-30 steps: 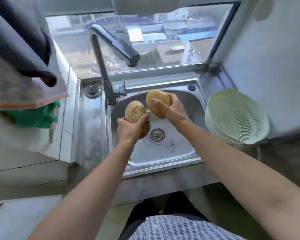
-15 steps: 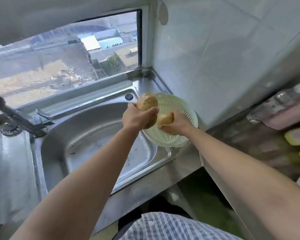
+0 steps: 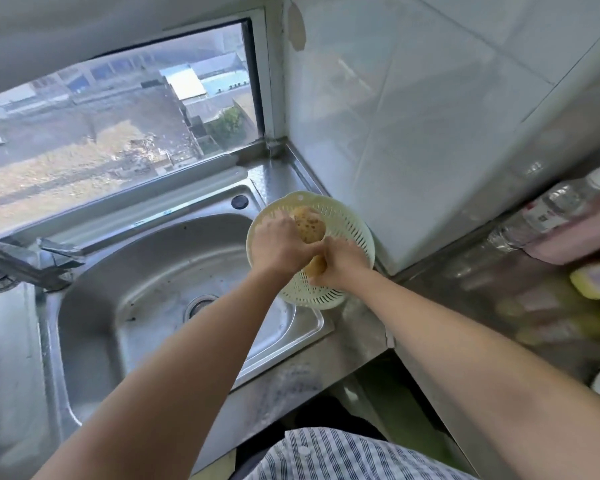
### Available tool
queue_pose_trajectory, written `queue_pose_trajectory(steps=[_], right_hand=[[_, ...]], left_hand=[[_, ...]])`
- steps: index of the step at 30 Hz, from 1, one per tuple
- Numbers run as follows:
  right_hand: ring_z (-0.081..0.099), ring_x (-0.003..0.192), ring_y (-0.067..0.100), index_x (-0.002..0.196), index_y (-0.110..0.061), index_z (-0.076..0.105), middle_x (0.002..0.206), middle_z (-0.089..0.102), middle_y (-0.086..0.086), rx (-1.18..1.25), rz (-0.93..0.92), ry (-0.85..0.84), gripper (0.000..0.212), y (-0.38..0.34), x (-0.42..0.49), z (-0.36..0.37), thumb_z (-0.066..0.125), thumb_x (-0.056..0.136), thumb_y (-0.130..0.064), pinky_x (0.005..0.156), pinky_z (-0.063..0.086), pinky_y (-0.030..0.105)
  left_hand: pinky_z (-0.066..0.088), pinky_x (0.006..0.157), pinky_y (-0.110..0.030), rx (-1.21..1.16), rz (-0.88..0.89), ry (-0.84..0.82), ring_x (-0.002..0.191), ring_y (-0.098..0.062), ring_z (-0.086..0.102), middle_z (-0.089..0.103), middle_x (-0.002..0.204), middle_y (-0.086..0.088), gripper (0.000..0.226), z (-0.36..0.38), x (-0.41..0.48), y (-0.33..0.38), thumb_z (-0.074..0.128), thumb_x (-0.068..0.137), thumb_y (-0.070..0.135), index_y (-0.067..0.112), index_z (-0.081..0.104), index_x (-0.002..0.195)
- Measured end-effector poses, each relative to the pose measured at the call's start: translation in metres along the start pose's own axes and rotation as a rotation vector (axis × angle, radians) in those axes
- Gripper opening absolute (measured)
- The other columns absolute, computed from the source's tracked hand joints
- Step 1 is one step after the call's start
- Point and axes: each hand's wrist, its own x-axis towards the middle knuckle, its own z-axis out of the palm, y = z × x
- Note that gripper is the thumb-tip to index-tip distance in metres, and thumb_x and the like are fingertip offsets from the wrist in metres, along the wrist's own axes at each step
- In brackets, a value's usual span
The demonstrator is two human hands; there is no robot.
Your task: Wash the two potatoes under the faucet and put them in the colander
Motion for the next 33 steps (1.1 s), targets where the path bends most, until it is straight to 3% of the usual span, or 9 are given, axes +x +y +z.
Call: queue_pose_trajectory(steps=[5, 9, 14, 17, 22, 24, 27, 30, 33], right_hand=[[0.048, 0.126, 0.032, 0.128, -0.008, 0.046, 0.132, 0.056, 0.015, -0.183, 0.019, 0.115, 0.073, 0.01, -0.001, 0.001, 0.063, 0.076, -0.058, 0.105, 0.033, 0.042], [0.05, 0.12, 0.032, 0.125, -0.007, 0.046, 0.129, 0.057, 0.016, -0.27, 0.01, 0.225, 0.071, 0.016, -0.003, 0.005, 0.059, 0.081, -0.06, 0.101, 0.033, 0.041], [0.046, 0.124, 0.031, 0.131, -0.006, 0.043, 0.134, 0.052, 0.016, -0.274, 0.022, 0.189, 0.072, 0.016, 0.001, 0.003, 0.055, 0.083, -0.059, 0.103, 0.032, 0.041], [0.046, 0.125, 0.031, 0.132, -0.006, 0.043, 0.135, 0.052, 0.017, -0.267, 0.01, 0.182, 0.076, 0.02, 0.003, 0.001, 0.054, 0.083, -0.062, 0.105, 0.032, 0.04], [0.045, 0.127, 0.032, 0.134, -0.003, 0.042, 0.137, 0.051, 0.018, -0.259, 0.03, 0.167, 0.076, 0.019, 0.003, 0.001, 0.052, 0.084, -0.061, 0.106, 0.032, 0.042], [0.043, 0.128, 0.033, 0.135, -0.002, 0.04, 0.138, 0.048, 0.019, -0.253, 0.045, 0.166, 0.076, 0.014, 0.001, -0.001, 0.052, 0.085, -0.058, 0.106, 0.032, 0.043], [0.044, 0.123, 0.035, 0.128, -0.004, 0.045, 0.133, 0.049, 0.02, -0.179, -0.021, 0.27, 0.058, 0.001, -0.003, -0.007, 0.051, 0.087, -0.044, 0.101, 0.036, 0.044], [0.051, 0.108, 0.032, 0.113, -0.006, 0.053, 0.118, 0.055, 0.016, -0.038, -0.135, 0.374, 0.034, -0.021, -0.01, -0.019, 0.05, 0.089, -0.029, 0.09, 0.042, 0.04], [0.062, 0.089, 0.025, 0.103, -0.006, 0.062, 0.101, 0.066, 0.011, 0.127, -0.246, 0.381, 0.023, -0.048, -0.018, -0.029, 0.051, 0.091, -0.023, 0.078, 0.053, 0.036]], left_hand=[[0.042, 0.083, -0.032, 0.07, -0.036, -0.03, 0.111, -0.031, 0.055, 0.058, 0.119, -0.018, 0.076, 0.028, 0.007, -0.002, 0.07, 0.077, 0.058, 0.002, 0.047, 0.122], [0.044, 0.087, -0.034, 0.145, -0.034, -0.055, 0.111, -0.032, 0.054, 0.057, 0.119, -0.017, 0.076, 0.036, 0.008, -0.007, 0.063, 0.082, 0.061, 0.0, 0.048, 0.125], [0.044, 0.093, -0.035, 0.063, -0.088, -0.091, 0.116, -0.033, 0.052, 0.056, 0.123, -0.018, 0.072, 0.047, 0.002, -0.007, 0.067, 0.084, 0.053, 0.0, 0.045, 0.127], [0.041, 0.099, -0.038, 0.063, -0.069, -0.103, 0.12, -0.036, 0.052, 0.056, 0.126, -0.02, 0.061, 0.049, -0.004, -0.007, 0.058, 0.093, 0.045, -0.003, 0.045, 0.129], [0.042, 0.096, -0.037, 0.046, -0.058, -0.147, 0.114, -0.035, 0.053, 0.056, 0.122, -0.021, 0.047, 0.041, -0.005, -0.006, 0.051, 0.096, 0.036, -0.002, 0.052, 0.123], [0.043, 0.088, -0.037, 0.023, -0.033, -0.134, 0.108, -0.034, 0.055, 0.057, 0.114, -0.02, 0.036, 0.037, -0.007, -0.006, 0.051, 0.095, 0.031, -0.001, 0.058, 0.109], [0.043, 0.072, -0.036, -0.036, -0.013, -0.032, 0.095, -0.034, 0.06, 0.059, 0.095, -0.018, 0.032, 0.026, -0.013, -0.009, 0.051, 0.092, 0.03, 0.001, 0.059, 0.08], [0.045, 0.07, -0.036, -0.058, -0.012, 0.124, 0.089, -0.031, 0.06, 0.064, 0.092, -0.014, 0.028, 0.004, -0.022, -0.02, 0.051, 0.091, 0.022, 0.0, 0.066, 0.086], [0.041, 0.066, -0.033, -0.069, -0.076, 0.221, 0.086, -0.032, 0.059, 0.065, 0.093, -0.012, 0.024, -0.018, -0.036, -0.048, 0.047, 0.092, 0.019, 0.004, 0.065, 0.085]])
